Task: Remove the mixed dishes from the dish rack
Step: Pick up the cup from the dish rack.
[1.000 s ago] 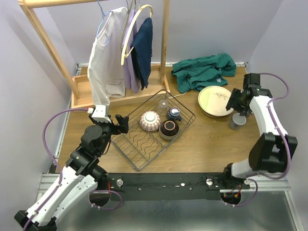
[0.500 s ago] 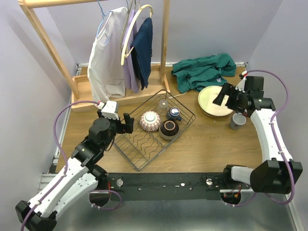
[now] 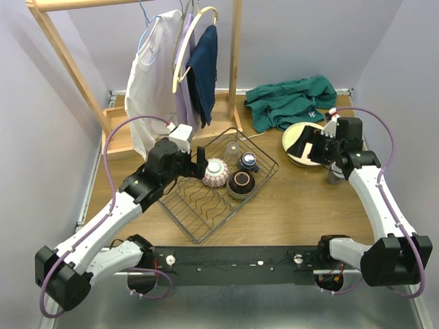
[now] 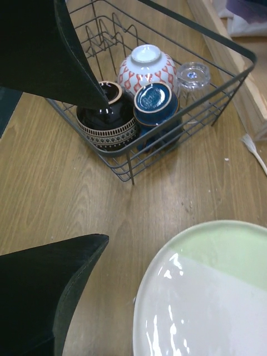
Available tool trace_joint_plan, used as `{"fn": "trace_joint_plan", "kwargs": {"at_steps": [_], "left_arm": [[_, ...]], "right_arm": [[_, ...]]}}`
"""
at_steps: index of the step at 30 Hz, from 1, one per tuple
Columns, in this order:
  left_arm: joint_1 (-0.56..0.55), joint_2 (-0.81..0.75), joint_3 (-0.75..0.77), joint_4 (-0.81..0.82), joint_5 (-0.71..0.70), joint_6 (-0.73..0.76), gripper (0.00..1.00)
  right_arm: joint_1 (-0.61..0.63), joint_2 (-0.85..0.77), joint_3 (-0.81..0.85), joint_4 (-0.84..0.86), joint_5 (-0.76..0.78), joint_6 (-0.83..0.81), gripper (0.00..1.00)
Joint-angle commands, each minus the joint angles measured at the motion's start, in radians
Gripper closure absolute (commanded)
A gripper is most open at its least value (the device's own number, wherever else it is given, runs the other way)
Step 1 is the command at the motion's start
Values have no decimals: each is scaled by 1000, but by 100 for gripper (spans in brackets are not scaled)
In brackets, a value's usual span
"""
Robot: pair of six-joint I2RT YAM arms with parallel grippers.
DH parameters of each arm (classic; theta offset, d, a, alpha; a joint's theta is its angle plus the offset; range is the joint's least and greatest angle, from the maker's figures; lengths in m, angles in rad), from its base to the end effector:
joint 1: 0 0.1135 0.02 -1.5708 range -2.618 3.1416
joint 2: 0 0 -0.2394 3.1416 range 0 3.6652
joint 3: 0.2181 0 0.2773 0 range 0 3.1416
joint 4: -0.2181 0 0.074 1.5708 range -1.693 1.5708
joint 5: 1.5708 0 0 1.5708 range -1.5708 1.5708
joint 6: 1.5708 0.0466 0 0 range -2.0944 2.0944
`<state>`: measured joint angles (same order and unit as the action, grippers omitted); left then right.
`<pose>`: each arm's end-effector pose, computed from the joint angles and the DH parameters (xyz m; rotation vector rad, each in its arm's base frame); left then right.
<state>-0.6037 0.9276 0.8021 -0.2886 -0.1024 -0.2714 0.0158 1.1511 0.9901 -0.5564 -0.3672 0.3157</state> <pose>0.2190 -0.1452 0.2823 0.2663 1.9948 -0.4630 0.2875 0.0213 0.2707 0.1511 2.2953 0.5917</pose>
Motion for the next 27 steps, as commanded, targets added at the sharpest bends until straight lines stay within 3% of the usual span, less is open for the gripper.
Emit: {"fn": "trace_joint_plan", "kwargs": {"at_steps": [1,11,20,27], "left_arm": [[-18,109,100,-43,56,3,1],[-140,460,371,-113,-60,5,4],[-159,789,687,-280,-201,-89,10],[-159,945,833,-346,-240,-126,15]], "right_arm": [[49,-24,-50,84,-13,28,0],[65,-48,-91,90,42,39,0],[65,-108,-130,50,28,25,0],[67,-137,-151,20,8,8,0]]}}
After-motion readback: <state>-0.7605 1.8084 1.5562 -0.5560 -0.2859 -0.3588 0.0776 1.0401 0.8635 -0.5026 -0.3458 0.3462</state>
